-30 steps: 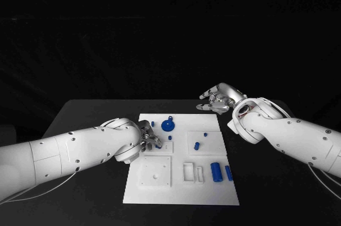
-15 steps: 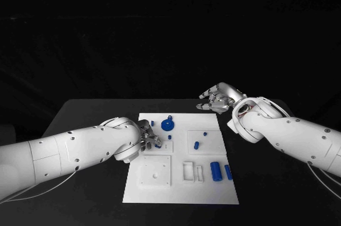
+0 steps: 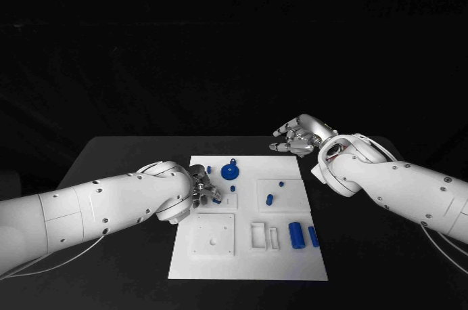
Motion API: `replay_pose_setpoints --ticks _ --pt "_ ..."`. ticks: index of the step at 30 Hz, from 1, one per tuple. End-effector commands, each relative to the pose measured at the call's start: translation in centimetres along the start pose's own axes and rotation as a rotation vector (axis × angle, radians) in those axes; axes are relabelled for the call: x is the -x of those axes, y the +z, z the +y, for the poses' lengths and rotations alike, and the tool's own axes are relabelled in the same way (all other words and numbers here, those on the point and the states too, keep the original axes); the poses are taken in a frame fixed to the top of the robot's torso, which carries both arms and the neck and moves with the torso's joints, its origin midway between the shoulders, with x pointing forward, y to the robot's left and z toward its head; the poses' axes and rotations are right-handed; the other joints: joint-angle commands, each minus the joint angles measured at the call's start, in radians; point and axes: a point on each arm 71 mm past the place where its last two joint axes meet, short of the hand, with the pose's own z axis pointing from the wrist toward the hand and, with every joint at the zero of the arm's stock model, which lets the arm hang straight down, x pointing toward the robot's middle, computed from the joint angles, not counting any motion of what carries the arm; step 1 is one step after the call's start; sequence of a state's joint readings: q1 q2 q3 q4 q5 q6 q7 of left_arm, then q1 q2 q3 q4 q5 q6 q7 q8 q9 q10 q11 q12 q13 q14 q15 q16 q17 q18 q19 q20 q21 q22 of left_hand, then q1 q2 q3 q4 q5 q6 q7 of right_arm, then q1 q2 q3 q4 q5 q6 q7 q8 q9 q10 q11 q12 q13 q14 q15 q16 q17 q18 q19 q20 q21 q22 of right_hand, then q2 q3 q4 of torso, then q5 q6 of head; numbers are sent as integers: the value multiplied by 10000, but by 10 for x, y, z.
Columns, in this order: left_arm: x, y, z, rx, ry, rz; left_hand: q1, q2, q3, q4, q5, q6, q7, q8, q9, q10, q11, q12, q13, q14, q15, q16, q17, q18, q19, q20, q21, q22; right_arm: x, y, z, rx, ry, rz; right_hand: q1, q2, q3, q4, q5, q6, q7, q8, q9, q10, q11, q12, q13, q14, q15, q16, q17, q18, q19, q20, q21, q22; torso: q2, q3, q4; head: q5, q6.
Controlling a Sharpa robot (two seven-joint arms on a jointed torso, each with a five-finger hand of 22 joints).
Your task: Assemble the parts on the task board
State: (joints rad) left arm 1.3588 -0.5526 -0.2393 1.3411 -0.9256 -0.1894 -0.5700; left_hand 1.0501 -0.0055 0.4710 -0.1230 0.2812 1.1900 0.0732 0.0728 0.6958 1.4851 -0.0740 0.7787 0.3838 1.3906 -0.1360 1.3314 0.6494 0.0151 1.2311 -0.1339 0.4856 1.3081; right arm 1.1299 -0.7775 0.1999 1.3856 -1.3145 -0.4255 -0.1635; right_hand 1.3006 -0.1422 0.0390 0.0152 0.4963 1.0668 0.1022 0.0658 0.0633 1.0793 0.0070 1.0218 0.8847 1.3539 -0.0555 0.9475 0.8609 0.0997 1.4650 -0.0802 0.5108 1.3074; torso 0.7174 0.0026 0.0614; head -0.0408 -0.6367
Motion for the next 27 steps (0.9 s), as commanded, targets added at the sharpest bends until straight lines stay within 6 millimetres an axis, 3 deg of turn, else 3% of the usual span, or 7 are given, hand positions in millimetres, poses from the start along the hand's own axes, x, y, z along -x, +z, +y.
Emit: replay_pose_setpoints --ticks 1,8,9,10,19,27 --pt "-9 -1 -6 -331 110 439 152 261 -95 12 -43 2877 -1452 294 1503 283 -290 96 20 107 7 68 55 96 0 97 75 196 -1 0 0 24 -9 116 -77 1 27 -62 81 59 -11 -37 -8 -10 -23 -38 -4 6 -73 -11 -6 100 372 -10 -32 576 3 1 -8 -7 -3" --pt "-9 -1 -7 -375 178 507 250 338 -336 86 -92 2811 -1477 637 1409 276 -300 237 -15 133 16 114 120 163 -8 168 114 189 -1 0 0 7 -12 124 -100 -4 49 -85 160 63 -12 -38 -8 -19 -25 -48 -13 6 -74 -13 -5 98 373 -11 -25 578 6 4 -5 -22 -14" --pt "-9 -1 -7 -380 193 511 104 310 -647 222 688 2855 -1490 693 1420 283 -304 255 -20 135 3 131 159 160 -6 158 118 190 -1 0 0 3 -13 124 -100 -4 49 -85 160 63 -12 -38 -8 -19 -25 -48 -13 6 -74 -13 -5 98 373 -11 -25 578 7 5 0 -27 -12" --pt "-9 -1 -7 -385 209 515 596 687 -1663 225 722 2780 -1493 761 1430 285 -290 319 -22 134 25 142 164 170 -3 193 112 185 -1 0 0 0 -13 123 -100 -4 49 -85 160 63 -12 -38 -8 -19 -25 -48 -13 6 -74 -13 -5 98 373 -11 -25 578 8 5 2 -30 -11" --pt "-9 -1 -8 -397 358 646 581 803 -1842 156 568 2795 -1510 963 1471 279 -300 411 -87 167 36 185 232 278 2 300 107 190 -2 0 -1 -27 -19 127 -109 -12 104 -140 261 62 -11 -38 -8 -14 -29 -52 -13 7 -77 -15 -4 97 371 -14 -34 576 3 -2 1 -29 -30" --pt "-10 -2 -9 -402 568 769 694 765 -1804 -53 767 2781 -1517 1041 1553 278 -307 489 -184 183 42 230 284 348 -3 363 143 195 -2 0 -2 -42 -21 134 -143 -23 154 -180 353 61 -11 -40 -9 -19 -31 -60 -19 5 -79 -20 -3 96 372 -17 -35 576 2 -10 7 -23 -29"
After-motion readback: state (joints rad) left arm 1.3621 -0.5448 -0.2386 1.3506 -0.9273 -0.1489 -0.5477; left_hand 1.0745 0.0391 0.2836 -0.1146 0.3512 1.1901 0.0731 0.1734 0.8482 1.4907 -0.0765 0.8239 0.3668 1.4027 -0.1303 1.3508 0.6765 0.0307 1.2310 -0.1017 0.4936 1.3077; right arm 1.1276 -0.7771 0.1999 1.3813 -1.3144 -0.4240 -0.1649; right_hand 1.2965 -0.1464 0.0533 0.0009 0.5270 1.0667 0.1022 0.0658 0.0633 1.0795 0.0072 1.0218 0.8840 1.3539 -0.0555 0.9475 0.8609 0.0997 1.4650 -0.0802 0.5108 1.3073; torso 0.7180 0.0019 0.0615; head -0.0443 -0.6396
